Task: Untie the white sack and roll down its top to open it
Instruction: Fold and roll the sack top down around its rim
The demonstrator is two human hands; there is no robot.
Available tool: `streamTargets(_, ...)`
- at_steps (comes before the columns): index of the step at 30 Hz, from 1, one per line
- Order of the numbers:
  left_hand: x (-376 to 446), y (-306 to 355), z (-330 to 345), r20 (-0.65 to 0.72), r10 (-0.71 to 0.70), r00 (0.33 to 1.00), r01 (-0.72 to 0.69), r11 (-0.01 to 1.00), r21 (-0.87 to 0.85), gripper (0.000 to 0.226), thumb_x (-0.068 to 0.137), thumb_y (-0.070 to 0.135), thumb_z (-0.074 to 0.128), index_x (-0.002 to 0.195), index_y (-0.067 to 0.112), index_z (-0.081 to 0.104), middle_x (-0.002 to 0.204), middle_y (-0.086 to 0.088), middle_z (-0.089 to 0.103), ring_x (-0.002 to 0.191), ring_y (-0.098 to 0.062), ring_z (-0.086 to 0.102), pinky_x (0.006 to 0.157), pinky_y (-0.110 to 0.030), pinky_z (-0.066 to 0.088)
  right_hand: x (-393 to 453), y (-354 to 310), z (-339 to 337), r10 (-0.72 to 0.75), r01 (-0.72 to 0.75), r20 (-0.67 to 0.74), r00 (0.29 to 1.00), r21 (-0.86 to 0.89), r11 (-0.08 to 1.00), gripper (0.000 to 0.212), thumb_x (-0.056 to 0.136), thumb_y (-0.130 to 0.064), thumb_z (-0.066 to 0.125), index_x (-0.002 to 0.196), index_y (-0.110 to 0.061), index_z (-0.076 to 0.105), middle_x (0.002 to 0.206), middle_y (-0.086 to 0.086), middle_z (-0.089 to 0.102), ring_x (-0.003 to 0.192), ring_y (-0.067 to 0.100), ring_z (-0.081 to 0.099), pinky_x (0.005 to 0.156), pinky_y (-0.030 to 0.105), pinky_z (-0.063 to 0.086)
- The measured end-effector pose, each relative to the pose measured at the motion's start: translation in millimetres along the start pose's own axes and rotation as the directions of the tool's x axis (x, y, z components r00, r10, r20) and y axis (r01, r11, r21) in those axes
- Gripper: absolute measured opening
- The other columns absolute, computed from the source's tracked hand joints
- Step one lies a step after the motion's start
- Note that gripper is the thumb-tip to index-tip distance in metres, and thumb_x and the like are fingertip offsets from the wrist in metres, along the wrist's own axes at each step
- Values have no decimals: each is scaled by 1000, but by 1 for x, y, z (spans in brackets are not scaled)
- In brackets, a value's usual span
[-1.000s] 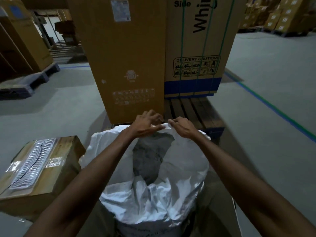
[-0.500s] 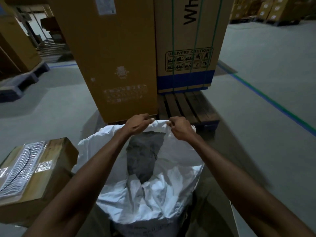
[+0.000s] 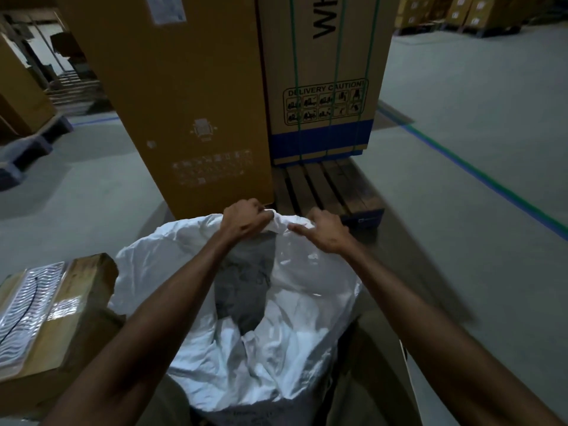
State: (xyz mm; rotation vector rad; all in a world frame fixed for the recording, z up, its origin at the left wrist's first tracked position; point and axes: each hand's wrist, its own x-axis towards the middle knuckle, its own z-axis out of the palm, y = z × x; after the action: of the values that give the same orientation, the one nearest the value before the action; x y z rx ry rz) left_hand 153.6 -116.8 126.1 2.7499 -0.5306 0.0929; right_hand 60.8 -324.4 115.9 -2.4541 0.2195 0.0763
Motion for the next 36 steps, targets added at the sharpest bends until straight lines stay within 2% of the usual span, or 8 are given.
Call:
streamTargets(5, 4, 5, 6, 128, 39, 991, -23, 992, -123, 57, 81, 61, 42, 89, 14, 74, 83, -6, 71, 75, -28, 65, 67, -37, 51, -3, 1, 1, 114, -121, 42, 993, 424, 898, 51, 102, -46, 57, 134, -6, 56, 126, 11, 62, 111, 26, 63, 85, 36, 50)
streamTargets(12, -1, 37, 6, 170, 479, 861, -453, 875, -172, 61, 98, 63, 39, 150, 31, 40, 147, -2, 47, 128, -17, 44, 105, -41, 32, 2, -5, -22, 147, -212, 152, 977, 712, 670, 51, 103, -48, 51, 116, -5, 73, 110, 20, 75, 107, 36, 71, 103, 51, 53)
streamTargets(16, 4, 58, 14, 289, 404, 868, -321, 901, -292, 50, 104, 52, 47, 136, 15, 58, 124, -11, 65, 98, -18, 58, 78, -34, 43, 2, 10, -21, 130, -248, 215, 968, 736, 630, 62, 98, -61, 49, 116, -7, 74, 110, 17, 76, 109, 35, 71, 104, 50, 53)
streamTargets(19, 5, 61, 18, 237, 322, 917, -319, 946, -52, 55, 99, 60, 43, 95, 15, 73, 85, -5, 68, 72, -21, 60, 61, -36, 45, -7, 19, -19, 137, -134, 32, 990, 505, 852, 54, 96, -66, 50, 106, -15, 67, 110, 10, 72, 105, 30, 68, 96, 45, 54)
streamTargets(24, 5, 64, 17, 118, 165, 979, -160, 986, -48, 38, 82, 46, 51, 56, 18, 54, 57, 2, 44, 53, -18, 41, 53, -29, 32, -25, 24, -6, 198, -177, -79, 977, 218, 960, 59, 99, -62, 50, 109, -5, 63, 107, 12, 66, 99, 31, 65, 79, 38, 52)
streamTargets(30, 5, 63, 12, 266, 137, 954, -74, 969, -236, 41, 92, 54, 58, 87, 14, 67, 82, -5, 63, 71, -23, 55, 63, -35, 42, -21, 19, -2, 234, -209, 32, 972, 581, 787, 27, 105, -35, 54, 112, -12, 66, 98, 3, 68, 85, 15, 65, 67, 27, 55)
streamTargets(33, 2, 59, 2, 360, 283, 889, -220, 954, -205, 64, 93, 72, 47, 144, 37, 35, 135, -5, 45, 115, -28, 53, 97, -47, 46, -21, 9, -10, 225, -212, 104, 969, 819, 534, 22, 109, -20, 46, 112, -15, 67, 89, 2, 68, 80, 14, 64, 64, 20, 54)
streamTargets(36, 0, 60, 1, 282, 448, 848, -423, 894, -147, 59, 94, 75, 38, 146, 48, 38, 154, 3, 35, 131, -23, 42, 103, -47, 41, -17, 11, -14, 339, -356, 257, 905, 894, 272, 36, 103, -20, 33, 94, -6, 65, 81, 15, 66, 74, 27, 62, 67, 32, 53)
